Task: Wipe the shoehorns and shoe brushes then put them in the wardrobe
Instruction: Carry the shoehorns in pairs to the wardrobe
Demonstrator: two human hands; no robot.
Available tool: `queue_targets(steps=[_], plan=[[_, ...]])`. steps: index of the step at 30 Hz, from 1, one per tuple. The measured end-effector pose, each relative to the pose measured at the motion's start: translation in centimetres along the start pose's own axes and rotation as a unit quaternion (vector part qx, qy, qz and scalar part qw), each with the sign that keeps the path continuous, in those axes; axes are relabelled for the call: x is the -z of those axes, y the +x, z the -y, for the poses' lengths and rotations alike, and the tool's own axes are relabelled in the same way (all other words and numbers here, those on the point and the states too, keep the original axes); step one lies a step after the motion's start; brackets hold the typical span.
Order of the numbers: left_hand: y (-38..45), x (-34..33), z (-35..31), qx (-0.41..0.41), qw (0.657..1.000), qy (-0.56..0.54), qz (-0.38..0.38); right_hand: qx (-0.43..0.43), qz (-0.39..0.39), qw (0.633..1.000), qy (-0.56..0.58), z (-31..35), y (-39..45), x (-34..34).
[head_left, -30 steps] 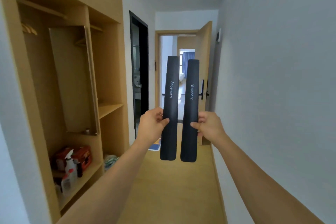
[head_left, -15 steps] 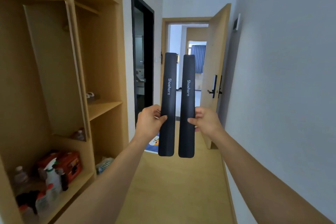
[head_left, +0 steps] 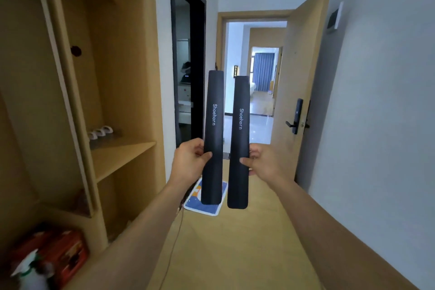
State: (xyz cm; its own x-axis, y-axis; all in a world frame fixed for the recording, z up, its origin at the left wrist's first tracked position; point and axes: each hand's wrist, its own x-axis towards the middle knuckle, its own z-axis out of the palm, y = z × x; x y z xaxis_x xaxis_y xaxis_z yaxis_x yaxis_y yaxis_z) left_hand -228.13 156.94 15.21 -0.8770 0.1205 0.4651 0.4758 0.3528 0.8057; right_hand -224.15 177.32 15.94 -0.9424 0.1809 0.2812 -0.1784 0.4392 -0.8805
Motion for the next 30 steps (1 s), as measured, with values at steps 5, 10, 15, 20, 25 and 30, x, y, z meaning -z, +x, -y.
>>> queue_targets(steps=[5,10,15,20,25,30], plan=[[6.5,-0.9,4.0,0.01,0.999,0.017,-0.031,0.019,0.021,0.999,0.026,-2.7,9.1,-2.8],[14.2,-1.9,7.9,0.025,0.995,0.046,-0.08,0.045,0.073,0.996,0.037,-5.3,19.1,-5.4],[21.4,-1.9,11.0,0.045,0.988,0.082,-0.126,0.083,0.13,0.987,0.035,-5.8,29.1,-8.2],[25.7,-0.5,14.4,0.063,0.977,0.113,-0.167,0.104,0.181,0.977,0.05,-6.0,36.6,-13.0],[29.2,2.5,18.7,0.075,0.965,0.137,-0.211,0.129,0.225,0.964,0.06,-6.1,42.3,-19.7],[33.8,6.3,24.1,0.09,0.955,0.153,-0.238,0.155,0.243,0.956,0.059,-5.5,47.8,-26.3]])
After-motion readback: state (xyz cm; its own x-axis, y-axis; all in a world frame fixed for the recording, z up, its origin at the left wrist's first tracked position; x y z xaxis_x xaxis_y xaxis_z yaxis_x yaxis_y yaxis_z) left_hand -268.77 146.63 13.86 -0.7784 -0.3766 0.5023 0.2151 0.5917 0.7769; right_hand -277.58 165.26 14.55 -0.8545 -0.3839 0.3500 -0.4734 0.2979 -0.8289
